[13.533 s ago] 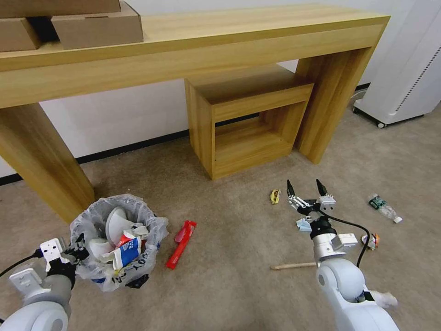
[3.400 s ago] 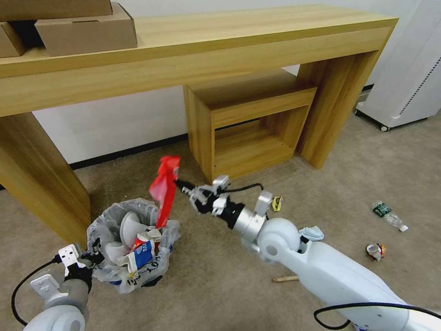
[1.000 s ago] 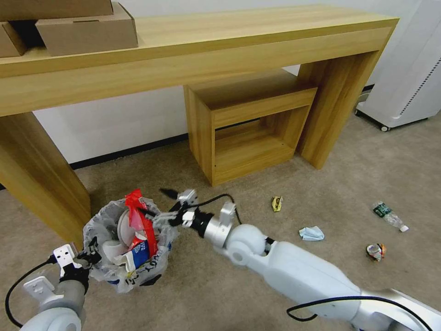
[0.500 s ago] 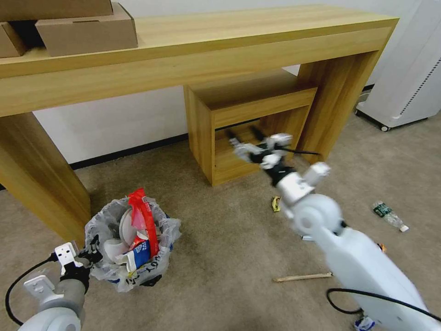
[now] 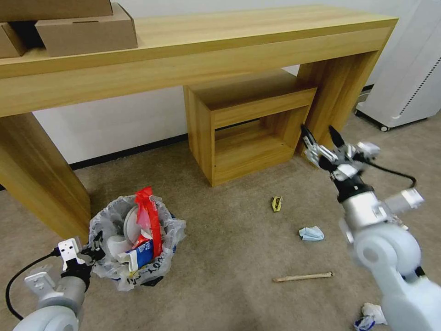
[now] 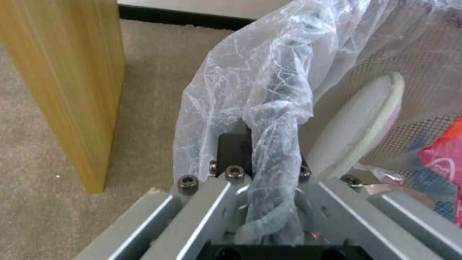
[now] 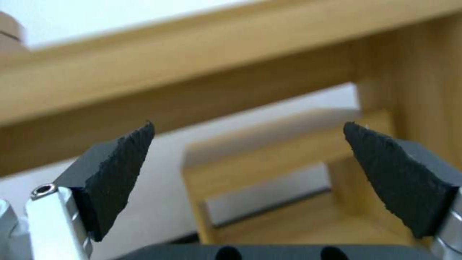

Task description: Pick up the trash bin and place the garbage on the floor into it.

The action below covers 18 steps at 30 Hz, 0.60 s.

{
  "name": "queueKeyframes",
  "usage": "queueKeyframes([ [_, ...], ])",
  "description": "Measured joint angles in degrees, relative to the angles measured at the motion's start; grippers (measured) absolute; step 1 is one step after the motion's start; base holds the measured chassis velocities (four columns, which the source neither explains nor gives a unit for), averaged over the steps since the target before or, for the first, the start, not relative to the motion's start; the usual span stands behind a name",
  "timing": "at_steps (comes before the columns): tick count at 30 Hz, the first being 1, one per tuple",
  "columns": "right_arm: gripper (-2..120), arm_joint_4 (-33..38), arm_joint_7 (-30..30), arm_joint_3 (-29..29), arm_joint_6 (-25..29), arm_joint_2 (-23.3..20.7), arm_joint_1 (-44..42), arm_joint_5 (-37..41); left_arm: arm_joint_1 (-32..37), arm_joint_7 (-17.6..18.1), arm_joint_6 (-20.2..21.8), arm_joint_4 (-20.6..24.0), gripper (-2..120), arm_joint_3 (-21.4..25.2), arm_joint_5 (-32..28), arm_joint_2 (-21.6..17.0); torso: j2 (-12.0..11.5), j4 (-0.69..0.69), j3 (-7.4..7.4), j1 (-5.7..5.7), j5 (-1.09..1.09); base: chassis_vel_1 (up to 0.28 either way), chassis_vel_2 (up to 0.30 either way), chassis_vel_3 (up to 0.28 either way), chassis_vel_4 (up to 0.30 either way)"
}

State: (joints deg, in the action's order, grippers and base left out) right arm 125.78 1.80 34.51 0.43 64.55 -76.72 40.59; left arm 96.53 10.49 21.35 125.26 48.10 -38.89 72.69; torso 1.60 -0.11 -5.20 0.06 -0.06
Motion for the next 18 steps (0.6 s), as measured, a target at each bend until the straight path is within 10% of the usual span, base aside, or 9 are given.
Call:
queueKeyframes([
  [18, 100, -3.9, 5.3, -1.3, -0.1, 2.8, -4.3, -11.5, 0.7, -2.7, -0.6, -0.3, 1, -0.5, 2.7, 0.0, 0.0, 0.02, -0.01, 0.00, -0.01, 0.000, 0.000, 0.000, 0.000],
])
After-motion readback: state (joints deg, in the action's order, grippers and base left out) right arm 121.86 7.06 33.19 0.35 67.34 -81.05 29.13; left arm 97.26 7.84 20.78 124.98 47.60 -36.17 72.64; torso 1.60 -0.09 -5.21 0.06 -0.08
